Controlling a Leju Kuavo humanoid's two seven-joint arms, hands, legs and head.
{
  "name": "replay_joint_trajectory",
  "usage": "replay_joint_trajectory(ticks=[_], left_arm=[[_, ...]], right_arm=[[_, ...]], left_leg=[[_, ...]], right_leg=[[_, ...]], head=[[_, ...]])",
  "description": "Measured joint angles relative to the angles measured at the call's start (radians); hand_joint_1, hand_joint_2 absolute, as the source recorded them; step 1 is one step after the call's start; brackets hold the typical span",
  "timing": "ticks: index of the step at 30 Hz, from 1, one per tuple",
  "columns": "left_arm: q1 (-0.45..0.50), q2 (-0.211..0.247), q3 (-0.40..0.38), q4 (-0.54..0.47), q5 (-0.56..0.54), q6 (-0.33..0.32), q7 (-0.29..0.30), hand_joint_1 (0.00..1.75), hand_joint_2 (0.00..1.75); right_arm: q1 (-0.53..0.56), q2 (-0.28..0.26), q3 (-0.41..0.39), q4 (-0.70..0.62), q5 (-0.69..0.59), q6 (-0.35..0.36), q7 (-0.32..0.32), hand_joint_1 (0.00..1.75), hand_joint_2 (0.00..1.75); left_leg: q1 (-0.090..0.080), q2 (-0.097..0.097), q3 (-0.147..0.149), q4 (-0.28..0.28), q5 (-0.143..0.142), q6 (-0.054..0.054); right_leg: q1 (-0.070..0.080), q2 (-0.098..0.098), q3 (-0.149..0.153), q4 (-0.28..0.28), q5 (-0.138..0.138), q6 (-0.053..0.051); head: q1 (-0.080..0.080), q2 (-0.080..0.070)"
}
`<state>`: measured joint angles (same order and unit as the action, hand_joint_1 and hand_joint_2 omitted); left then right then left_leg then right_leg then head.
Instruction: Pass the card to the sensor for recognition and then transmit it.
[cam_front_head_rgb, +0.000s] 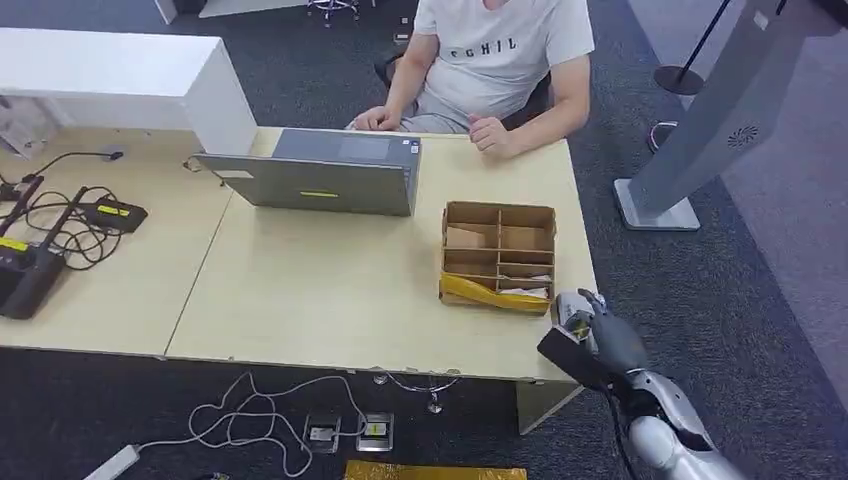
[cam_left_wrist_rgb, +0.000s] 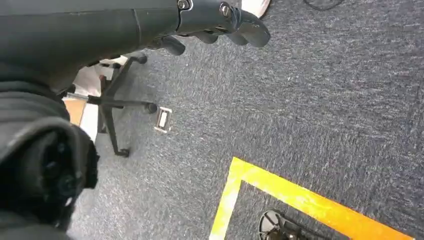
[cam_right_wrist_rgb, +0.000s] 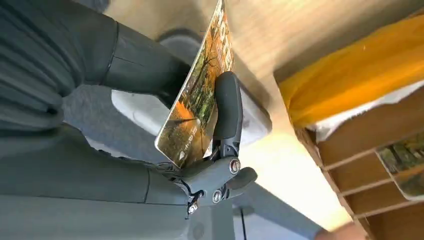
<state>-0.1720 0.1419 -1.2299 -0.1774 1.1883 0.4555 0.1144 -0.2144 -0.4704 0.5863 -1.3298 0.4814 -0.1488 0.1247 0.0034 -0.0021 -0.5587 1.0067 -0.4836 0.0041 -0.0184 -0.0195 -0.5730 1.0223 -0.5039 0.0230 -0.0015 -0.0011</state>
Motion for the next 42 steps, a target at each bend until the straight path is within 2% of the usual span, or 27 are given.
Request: replay_joint_trajectory(ticks=[12,29,37,42], left_arm=[[0.000,0.009,0.000,0.000,0.000,-0.011,0.000,0.00,0.00],[0.000,0.008,0.000,0.000,0.010,-0.004,0.001,0.00,0.00],[0.000,0.008,0.000,0.000,0.003,-0.010,0.001,0.00,0.00],[0.001,0.008,0.000,0.000,-0.002,-0.014,0.001,0.00,0.00]], right_arm=[[-0.008,-0.014,0.021,0.035,-0.054,-0.039,-0.009,1.75,1.75],[-0.061,-0.031,0.021,0.035,-0.048,-0.031,-0.008,1.75,1.75],[-0.065,-0.031,0.021,-0.013,-0.208,0.083,-0.008,1.75,1.75],[-0.065,-0.049,0.020,-0.078,-0.241,0.092,0.023,1.75,1.75]], left_leg=[[0.000,0.000,0.000,0.000,0.000,0.000],[0.000,0.000,0.000,0.000,0.000,0.000],[0.000,0.000,0.000,0.000,0.000,0.000],[0.000,0.000,0.000,0.000,0.000,0.000]], right_leg=[[0.000,0.000,0.000,0.000,0.000,0.000],[0.000,0.000,0.000,0.000,0.000,0.000],[0.000,0.000,0.000,0.000,0.000,0.000],[0.000,0.000,0.000,0.000,0.000,0.000]], head=[[0.000,0.000],[0.000,0.000],[0.000,0.000],[0.000,0.000]])
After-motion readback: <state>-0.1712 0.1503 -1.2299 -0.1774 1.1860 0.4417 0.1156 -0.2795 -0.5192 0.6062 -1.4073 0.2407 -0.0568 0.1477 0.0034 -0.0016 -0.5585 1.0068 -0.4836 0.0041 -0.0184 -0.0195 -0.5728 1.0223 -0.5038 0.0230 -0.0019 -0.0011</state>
